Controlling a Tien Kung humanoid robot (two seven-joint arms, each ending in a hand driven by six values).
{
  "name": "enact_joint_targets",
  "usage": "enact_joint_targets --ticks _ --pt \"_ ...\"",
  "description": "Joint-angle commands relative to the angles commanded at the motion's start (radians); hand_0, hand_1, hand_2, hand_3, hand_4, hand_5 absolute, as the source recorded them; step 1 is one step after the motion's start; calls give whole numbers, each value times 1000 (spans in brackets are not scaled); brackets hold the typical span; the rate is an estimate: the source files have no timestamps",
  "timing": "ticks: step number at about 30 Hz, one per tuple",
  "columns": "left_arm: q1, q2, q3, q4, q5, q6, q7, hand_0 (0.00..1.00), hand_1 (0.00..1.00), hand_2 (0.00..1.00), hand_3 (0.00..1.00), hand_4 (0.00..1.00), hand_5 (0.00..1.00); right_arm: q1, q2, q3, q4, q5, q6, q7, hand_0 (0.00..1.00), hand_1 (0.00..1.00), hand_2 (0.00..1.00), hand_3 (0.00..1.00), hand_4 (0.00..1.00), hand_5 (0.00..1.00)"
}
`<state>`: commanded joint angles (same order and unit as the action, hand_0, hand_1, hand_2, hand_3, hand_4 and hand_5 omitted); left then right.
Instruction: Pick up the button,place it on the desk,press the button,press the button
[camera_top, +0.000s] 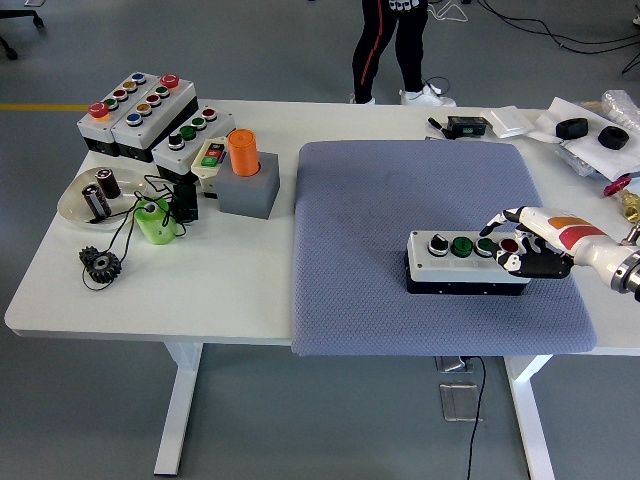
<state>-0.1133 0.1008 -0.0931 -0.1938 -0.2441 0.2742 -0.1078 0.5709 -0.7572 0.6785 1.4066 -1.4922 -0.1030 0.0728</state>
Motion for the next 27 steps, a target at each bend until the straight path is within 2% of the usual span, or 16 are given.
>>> enact_joint_targets --ticks 3,5,6,11,12,17,18,19,23,24,27 --pt "1 0 4 0 -4 0 -1 685 741 754 598 412 998 -26 1 79 26 106 22 -25 144 2 91 640 537 495" --pt "2 0 4 0 -5 0 -2 685 741 754 598 412 998 -49 6 141 33 191 72 -63 144 2 91 640 537 495" --pt "2 -1 4 0 -4 0 -1 685 740 754 599 411 998 -64 11 175 29 230 89 -75 155 2 108 691 599 596" --pt "3 -1 7 0 -8 1 -2 685 740 754 599 411 998 -119 33 357 -11 444 147 -122 155 2 108 691 599 596" --pt "4 -2 7 1 -8 1 -2 686 741 754 598 412 998 -129 37 394 -16 483 144 -118 644 601 684 882 676 743" --pt "8 -6 0 3 -3 3 0 686 741 754 598 412 998 -163 49 566 -64 698 114 -66 644 601 684 882 676 743" --pt "8 -7 -2 4 -2 3 0 685 741 754 598 412 998 -165 49 594 -82 737 109 -58 757 713 803 870 667 719" --pt "9 -7 -3 4 -1 4 0 685 741 754 598 412 998 -165 50 609 -88 782 107 -56 757 713 803 870 667 719" --pt "14 -8 -12 4 12 3 2 685 741 754 598 412 998 -179 45 714 -216 951 86 -19 757 713 803 870 667 719" --pt "15 -9 -13 4 14 3 3 685 743 754 599 412 998 -183 43 735 -247 990 81 -13 782 741 808 819 639 666" --pt "16 -9 -17 5 18 3 3 685 743 754 599 412 998 -188 38 779 -315 1113 90 -11 782 741 808 819 639 666"
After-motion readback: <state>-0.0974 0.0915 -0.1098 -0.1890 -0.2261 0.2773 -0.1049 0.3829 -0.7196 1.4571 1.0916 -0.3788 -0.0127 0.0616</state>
